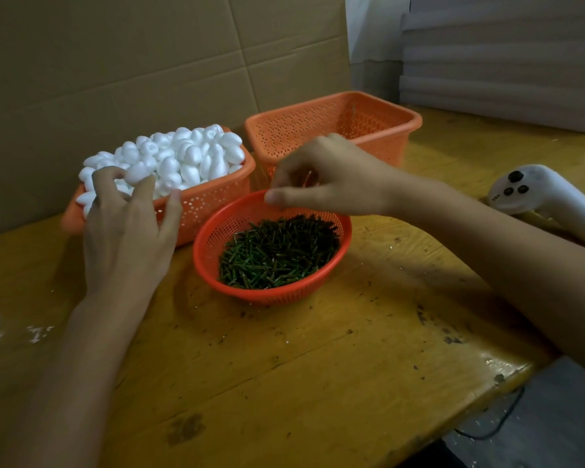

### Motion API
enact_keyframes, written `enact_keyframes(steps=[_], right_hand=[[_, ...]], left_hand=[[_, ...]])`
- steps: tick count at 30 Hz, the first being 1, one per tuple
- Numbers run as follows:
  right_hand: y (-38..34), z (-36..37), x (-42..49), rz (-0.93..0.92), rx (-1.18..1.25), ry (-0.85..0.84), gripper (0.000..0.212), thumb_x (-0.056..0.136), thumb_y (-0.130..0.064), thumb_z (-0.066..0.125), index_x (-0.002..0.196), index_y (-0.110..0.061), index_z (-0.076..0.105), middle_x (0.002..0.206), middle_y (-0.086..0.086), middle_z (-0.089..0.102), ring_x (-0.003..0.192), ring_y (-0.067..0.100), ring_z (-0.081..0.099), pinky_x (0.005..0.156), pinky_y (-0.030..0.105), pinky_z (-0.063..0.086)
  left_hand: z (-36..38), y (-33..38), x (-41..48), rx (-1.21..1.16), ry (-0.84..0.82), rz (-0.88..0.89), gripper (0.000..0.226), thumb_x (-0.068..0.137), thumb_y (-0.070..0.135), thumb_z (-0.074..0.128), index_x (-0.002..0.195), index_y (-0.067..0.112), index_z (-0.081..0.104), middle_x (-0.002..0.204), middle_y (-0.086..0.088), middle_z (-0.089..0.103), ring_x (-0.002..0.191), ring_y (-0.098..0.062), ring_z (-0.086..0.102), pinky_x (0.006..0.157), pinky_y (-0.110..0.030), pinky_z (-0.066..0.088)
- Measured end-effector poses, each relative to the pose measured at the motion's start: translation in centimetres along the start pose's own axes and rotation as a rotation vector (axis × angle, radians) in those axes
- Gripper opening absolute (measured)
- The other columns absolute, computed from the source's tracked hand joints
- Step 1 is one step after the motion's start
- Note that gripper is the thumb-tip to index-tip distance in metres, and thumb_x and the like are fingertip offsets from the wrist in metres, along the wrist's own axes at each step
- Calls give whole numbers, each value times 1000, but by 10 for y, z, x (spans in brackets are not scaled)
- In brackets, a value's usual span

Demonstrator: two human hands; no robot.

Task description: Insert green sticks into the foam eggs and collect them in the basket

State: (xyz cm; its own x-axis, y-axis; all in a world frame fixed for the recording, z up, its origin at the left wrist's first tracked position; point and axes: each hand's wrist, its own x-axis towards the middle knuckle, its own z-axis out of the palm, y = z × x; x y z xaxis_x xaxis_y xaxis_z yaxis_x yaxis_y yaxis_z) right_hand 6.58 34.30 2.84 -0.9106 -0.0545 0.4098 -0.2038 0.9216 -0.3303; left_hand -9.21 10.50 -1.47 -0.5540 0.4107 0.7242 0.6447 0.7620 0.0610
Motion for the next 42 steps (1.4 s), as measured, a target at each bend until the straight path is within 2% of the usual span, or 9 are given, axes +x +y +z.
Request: enact_keyframes(steps=[7, 12, 18, 20, 22, 25, 32, 36, 42], right_hand=[[-3, 12, -3, -77, 26, -355, 24, 92, -44, 76, 110, -29, 80, 107, -19, 76, 100, -3, 67, 94, 28, 51], [-2, 13, -3, -95, 112, -380, 15, 93, -24, 77, 108, -23, 81, 105, -17, 77, 98, -3, 69, 96, 28, 51], [-2, 15, -3, -82, 162, -368, 16, 92, -21, 78, 108, -22, 80, 104, -13, 78, 97, -3, 70, 95, 26, 51], [-1, 15, -3, -76, 173, -373, 19, 92, -24, 79, 111, -22, 79, 105, -12, 78, 98, -1, 70, 95, 26, 51], [0, 15, -2, -78, 173, -386, 21, 92, -25, 79, 113, -21, 79, 107, -11, 78, 99, -1, 71, 95, 23, 51], [1, 14, -1, -77, 219, -405, 22, 90, -16, 80, 113, -15, 79, 106, -6, 79, 98, 2, 72, 94, 21, 53], [1, 17, -1, -76, 261, -400, 21, 93, -10, 77, 114, -10, 78, 109, -1, 79, 100, 7, 73, 96, 24, 54], [-2, 19, -1, -85, 259, -401, 21, 99, -8, 68, 117, -10, 77, 113, -1, 77, 105, 10, 71, 97, 24, 52], [-1, 18, 0, -60, 243, -432, 13, 99, -13, 68, 110, -11, 75, 107, -3, 75, 98, 4, 67, 87, 12, 48]], left_hand=[[1, -4, -3, -234, 257, 19, 34, 108, 34, 56, 129, 10, 68, 143, -16, 52, 122, -31, 56, 96, -46, 50], [-4, -3, 0, -245, 416, 101, 26, 105, 29, 66, 102, 6, 77, 123, -13, 72, 111, -31, 69, 85, -44, 55], [-11, 10, -4, -304, 426, 200, 31, 102, 23, 70, 76, 7, 66, 91, -9, 76, 82, -30, 71, 69, -46, 54], [-15, 19, -3, -479, 382, 169, 20, 97, 21, 75, 82, 18, 63, 88, -3, 75, 78, -24, 73, 72, -48, 59], [-19, 35, -5, -769, 227, 67, 33, 90, 18, 83, 96, 35, 55, 91, 8, 74, 79, -12, 75, 75, -35, 63], [-17, 55, -12, -1031, -25, 30, 48, 82, 12, 91, 110, 31, 57, 96, 10, 78, 85, -9, 77, 76, -20, 60], [-14, 61, -16, -1121, -136, 25, 28, 79, 5, 91, 101, 9, 73, 105, -1, 79, 91, -21, 78, 82, -34, 64], [-12, 59, -14, -1119, -158, 21, 30, 77, 7, 92, 99, 18, 75, 115, -1, 74, 89, -19, 77, 80, -29, 63], [-9, 59, -16, -1169, -195, -16, 26, 82, 11, 90, 103, 22, 78, 101, 0, 79, 87, -22, 78, 79, -28, 63]])
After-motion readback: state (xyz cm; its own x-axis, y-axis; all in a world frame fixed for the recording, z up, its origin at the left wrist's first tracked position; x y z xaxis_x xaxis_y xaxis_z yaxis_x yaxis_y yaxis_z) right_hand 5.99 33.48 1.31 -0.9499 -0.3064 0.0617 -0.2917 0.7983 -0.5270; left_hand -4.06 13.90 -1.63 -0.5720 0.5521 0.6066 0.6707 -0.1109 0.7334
